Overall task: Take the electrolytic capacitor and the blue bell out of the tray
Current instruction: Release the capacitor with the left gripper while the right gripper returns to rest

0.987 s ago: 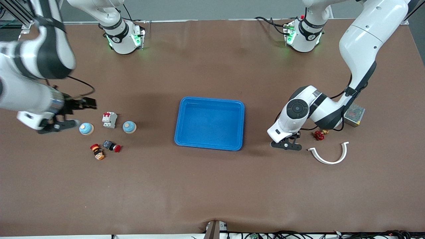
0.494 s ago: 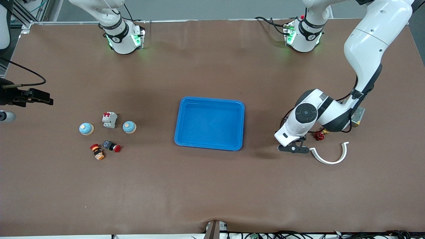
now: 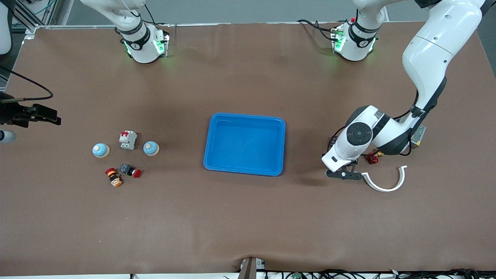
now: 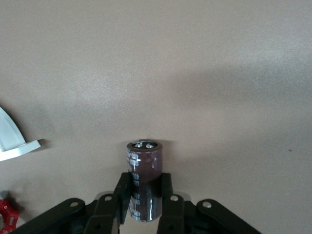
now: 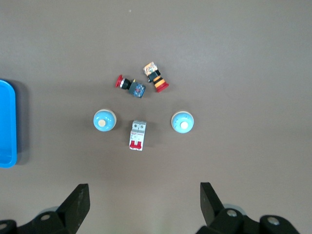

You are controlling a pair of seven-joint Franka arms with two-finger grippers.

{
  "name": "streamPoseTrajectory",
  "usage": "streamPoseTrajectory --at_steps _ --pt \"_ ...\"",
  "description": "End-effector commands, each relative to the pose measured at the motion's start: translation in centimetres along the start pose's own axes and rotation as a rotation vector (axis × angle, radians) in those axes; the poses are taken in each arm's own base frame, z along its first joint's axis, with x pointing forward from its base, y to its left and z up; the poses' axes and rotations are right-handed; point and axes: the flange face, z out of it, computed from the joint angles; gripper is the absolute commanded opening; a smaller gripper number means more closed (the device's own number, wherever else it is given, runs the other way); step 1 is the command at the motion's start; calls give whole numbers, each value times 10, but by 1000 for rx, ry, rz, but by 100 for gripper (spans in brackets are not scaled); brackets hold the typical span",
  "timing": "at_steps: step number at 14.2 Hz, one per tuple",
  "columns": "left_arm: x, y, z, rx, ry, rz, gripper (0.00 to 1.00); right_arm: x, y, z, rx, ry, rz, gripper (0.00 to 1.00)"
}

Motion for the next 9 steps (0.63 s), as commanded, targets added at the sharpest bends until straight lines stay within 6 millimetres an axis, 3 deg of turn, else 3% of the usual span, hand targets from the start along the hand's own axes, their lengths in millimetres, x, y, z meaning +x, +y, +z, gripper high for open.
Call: streamPoseTrajectory --at_steps 1,2,3,7,9 --pt "3 6 1 -9 14 6 29 1 -6 -29 -19 51 -1 100" --pt "3 7 0 -8 17 10 80 4 -18 -28 -22 52 -17 100" --pt "3 8 1 -8 17 12 100 6 -25 -28 -25 55 -25 100" --pt "3 7 1 -7 16 10 100 6 -24 -27 -15 55 -19 100" --pt "3 8 2 -7 14 -14 100 5 -15 -27 -9 62 -2 100"
